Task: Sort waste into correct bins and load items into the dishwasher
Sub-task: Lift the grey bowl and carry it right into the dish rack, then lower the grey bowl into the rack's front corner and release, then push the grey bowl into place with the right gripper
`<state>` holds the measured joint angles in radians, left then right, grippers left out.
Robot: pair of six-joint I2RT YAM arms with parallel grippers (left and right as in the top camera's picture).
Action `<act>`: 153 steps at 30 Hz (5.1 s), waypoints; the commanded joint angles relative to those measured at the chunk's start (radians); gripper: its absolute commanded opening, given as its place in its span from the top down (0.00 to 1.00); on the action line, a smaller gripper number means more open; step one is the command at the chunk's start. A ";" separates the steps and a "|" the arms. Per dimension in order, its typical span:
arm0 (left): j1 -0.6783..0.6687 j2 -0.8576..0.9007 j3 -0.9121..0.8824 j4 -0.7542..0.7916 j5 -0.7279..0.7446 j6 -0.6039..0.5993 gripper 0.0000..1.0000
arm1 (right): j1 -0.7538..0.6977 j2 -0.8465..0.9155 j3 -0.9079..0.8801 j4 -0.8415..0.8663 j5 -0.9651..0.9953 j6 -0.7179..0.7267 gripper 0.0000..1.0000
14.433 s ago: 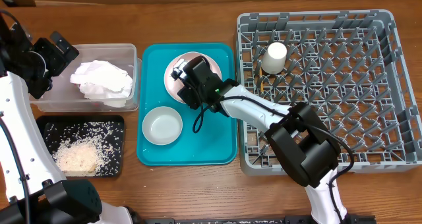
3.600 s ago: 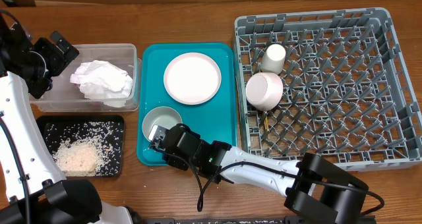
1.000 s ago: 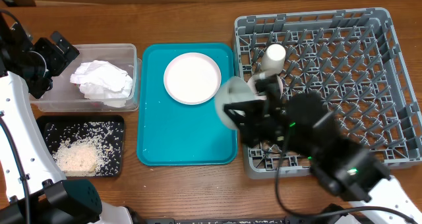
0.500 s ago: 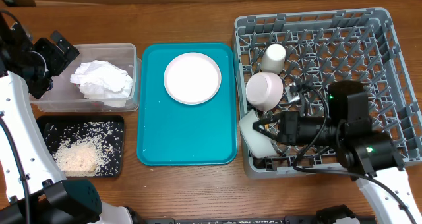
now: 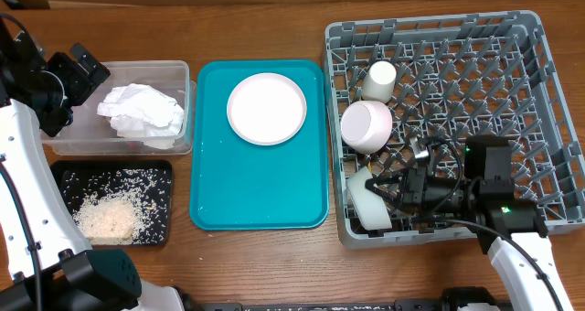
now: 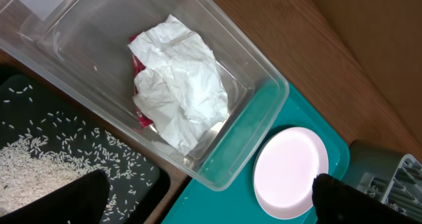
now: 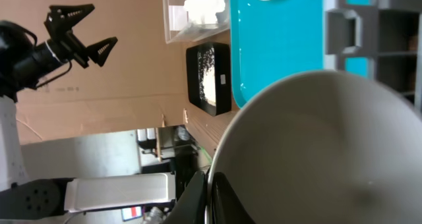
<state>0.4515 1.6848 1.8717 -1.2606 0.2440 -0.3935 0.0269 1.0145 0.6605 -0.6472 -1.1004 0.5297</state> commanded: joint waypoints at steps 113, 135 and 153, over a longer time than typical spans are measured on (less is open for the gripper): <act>-0.007 -0.003 0.022 0.001 0.008 -0.011 0.00 | -0.085 0.002 0.141 0.022 0.516 -0.167 0.76; -0.007 -0.003 0.022 0.001 0.008 -0.011 0.00 | 0.453 0.143 0.231 -0.253 0.743 -0.188 0.96; -0.007 -0.003 0.022 0.001 0.008 -0.011 0.00 | 0.499 0.232 0.422 -0.423 1.191 -0.129 0.96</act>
<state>0.4515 1.6848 1.8717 -1.2606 0.2440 -0.3935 0.5251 1.2575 1.0271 -1.0622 0.0048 0.3920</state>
